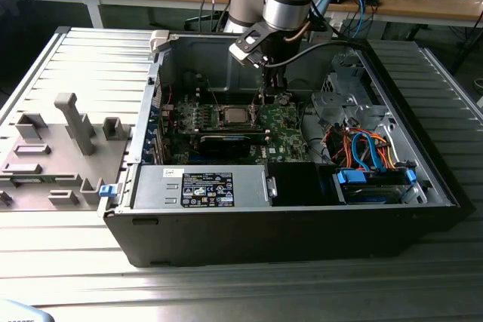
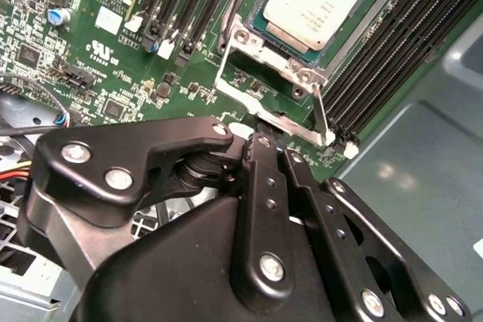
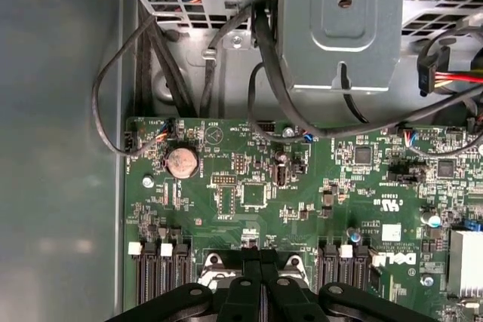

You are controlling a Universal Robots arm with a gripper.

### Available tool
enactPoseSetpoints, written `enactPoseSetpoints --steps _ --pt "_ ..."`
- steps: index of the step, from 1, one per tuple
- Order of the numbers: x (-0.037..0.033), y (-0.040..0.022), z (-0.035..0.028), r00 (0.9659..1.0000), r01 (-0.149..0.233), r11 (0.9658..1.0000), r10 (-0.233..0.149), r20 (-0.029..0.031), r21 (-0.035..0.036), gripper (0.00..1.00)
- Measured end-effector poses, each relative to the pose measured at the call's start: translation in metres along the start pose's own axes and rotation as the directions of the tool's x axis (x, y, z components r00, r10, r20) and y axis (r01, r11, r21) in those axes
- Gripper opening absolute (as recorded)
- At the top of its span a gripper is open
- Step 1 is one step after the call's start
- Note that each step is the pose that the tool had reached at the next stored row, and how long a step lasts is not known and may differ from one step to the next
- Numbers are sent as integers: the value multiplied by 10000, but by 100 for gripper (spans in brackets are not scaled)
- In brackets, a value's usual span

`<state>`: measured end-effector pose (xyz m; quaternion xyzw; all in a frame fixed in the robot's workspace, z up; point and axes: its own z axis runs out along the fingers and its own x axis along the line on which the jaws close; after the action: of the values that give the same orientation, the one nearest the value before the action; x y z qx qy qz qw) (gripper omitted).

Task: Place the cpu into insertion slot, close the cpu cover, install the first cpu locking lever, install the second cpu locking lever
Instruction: 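Close the cpu cover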

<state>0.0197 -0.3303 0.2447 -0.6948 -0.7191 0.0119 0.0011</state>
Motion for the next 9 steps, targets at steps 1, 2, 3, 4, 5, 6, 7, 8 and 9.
enactPoseSetpoints --steps 1,2,3,4,5,6,7,8,9 --pt "1 -18 1 10000 0 10000 0 0 0 11" --pt "1 -25 2 10000 0 10000 0 0 0 11" --pt "1 -32 2 10000 0 10000 0 0 0 11" --pt "1 -43 3 10000 0 10000 0 0 0 11" --pt "2 -50 4 10000 0 10000 0 1 0 11" --pt "2 -56 4 10000 0 10000 0 0 0 11" --pt "2 -66 5 10000 1 10000 -1 0 0 11" --pt "3 -75 5 10000 1 10000 -1 0 0 11" --pt "3 -81 6 10000 1 10000 -1 0 0 11"
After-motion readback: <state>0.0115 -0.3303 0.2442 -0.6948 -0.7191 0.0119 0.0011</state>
